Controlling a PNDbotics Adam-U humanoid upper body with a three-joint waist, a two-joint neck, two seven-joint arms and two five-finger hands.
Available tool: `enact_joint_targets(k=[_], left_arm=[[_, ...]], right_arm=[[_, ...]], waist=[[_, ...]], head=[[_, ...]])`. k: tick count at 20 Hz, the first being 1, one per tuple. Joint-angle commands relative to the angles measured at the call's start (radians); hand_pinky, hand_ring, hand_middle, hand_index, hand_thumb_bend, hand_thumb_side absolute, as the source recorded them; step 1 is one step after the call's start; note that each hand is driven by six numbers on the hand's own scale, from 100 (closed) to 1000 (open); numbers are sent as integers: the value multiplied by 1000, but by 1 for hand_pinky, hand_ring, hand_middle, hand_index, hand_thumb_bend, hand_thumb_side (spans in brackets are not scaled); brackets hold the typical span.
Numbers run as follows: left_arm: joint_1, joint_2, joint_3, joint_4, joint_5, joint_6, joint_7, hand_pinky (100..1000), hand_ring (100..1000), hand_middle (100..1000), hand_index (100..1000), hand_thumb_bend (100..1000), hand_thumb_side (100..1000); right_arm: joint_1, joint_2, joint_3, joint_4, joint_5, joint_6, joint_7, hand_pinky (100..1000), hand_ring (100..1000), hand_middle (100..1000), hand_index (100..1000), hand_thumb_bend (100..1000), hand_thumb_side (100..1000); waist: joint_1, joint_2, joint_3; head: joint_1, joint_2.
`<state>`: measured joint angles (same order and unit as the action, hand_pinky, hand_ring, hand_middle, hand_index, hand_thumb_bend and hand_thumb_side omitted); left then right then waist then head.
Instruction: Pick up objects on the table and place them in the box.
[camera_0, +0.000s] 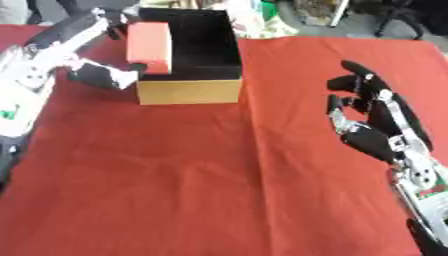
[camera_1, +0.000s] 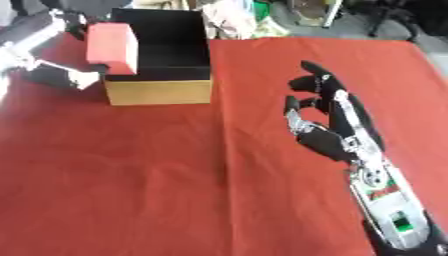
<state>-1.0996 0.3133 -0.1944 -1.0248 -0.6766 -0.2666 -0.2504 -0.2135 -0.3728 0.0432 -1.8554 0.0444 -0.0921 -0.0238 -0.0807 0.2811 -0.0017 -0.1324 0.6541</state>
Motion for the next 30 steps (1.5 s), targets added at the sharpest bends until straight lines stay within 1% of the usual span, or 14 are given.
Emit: enact_joint_targets(k=[1, 5, 6, 8, 12, 17, 20, 22, 23, 24, 25, 26, 28, 30], left_arm=[[-46, -17, 41, 37, -48, 2, 61, 746, 772, 561, 736, 108, 203], [-69, -34, 63, 70, -103, 13, 115, 750, 781, 629, 794, 109, 207], [-71, -36, 66, 77, -116, 16, 122, 755, 794, 676, 828, 107, 214], [-75, -39, 70, 92, -143, 20, 120, 765, 826, 749, 872, 109, 224], [-76, -45, 87, 119, -178, 33, 115, 785, 866, 827, 913, 100, 236], [-71, -43, 98, 128, -169, 52, 107, 823, 988, 989, 988, 100, 240], [-68, -42, 102, 128, -143, 70, 104, 834, 1000, 1000, 1000, 100, 233], [-67, -41, 101, 125, -127, 78, 100, 845, 1000, 1000, 1000, 100, 359], [-67, -40, 101, 123, -121, 79, 101, 850, 1000, 1000, 1000, 112, 443], [-66, -40, 100, 121, -117, 81, 104, 855, 1000, 1000, 1000, 163, 514], [-66, -39, 100, 118, -116, 81, 111, 861, 1000, 1000, 1000, 268, 605], [-66, -38, 98, 115, -119, 80, 120, 863, 1000, 1000, 1000, 341, 653], [-66, -37, 97, 112, -127, 76, 137, 861, 1000, 1000, 1000, 416, 615], [-66, -36, 96, 112, -138, 74, 151, 858, 1000, 1000, 1000, 451, 580]], right_arm=[[-18, -7, 9, -9, -11, -3, 18, 636, 797, 697, 941, 100, 208], [-25, -2, 18, -6, -13, -3, 31, 636, 797, 696, 941, 100, 207], [-26, -2, 18, -5, -13, -3, 32, 636, 797, 696, 941, 100, 207], [-27, -1, 19, -5, -13, -2, 34, 635, 796, 695, 941, 100, 207], [-30, 2, 21, -3, -13, -2, 36, 635, 797, 695, 941, 100, 207], [-28, 3, 20, -2, -12, -2, 37, 635, 797, 695, 941, 100, 207], [-28, 4, 19, -2, -12, -2, 37, 636, 797, 695, 941, 100, 207], [-27, 4, 19, -1, -11, -2, 38, 636, 797, 695, 941, 100, 207], [-27, 4, 18, -1, -11, -2, 37, 636, 797, 695, 941, 100, 207], [-27, 4, 18, 0, -11, -2, 37, 636, 797, 695, 941, 100, 207], [-26, 5, 18, 0, -11, -2, 37, 636, 797, 694, 941, 100, 207], [-26, 6, 17, 0, -11, -2, 37, 636, 797, 694, 941, 100, 207], [-25, 5, 16, 0, -11, -2, 36, 636, 797, 694, 941, 100, 207], [-24, 5, 15, 0, -10, -2, 36, 636, 797, 693, 941, 100, 207]], waist=[[5, -13, -16], [8, -6, -40], [10, -5, -43], [12, -4, -47], [14, -3, -53], [16, -2, -53], [16, -1, -52], [16, -1, -51], [16, -1, -51], [16, -2, -50], [16, -2, -50], [16, -2, -50], [16, -2, -51], [16, -1, -50]], head=[[17, -21], [30, -31], [32, -32], [36, -33], [38, -36], [37, -37], [35, -37], [34, -37], [34, -37], [34, -37], [33, -37], [32, -38], [30, -40], [31, -39]])
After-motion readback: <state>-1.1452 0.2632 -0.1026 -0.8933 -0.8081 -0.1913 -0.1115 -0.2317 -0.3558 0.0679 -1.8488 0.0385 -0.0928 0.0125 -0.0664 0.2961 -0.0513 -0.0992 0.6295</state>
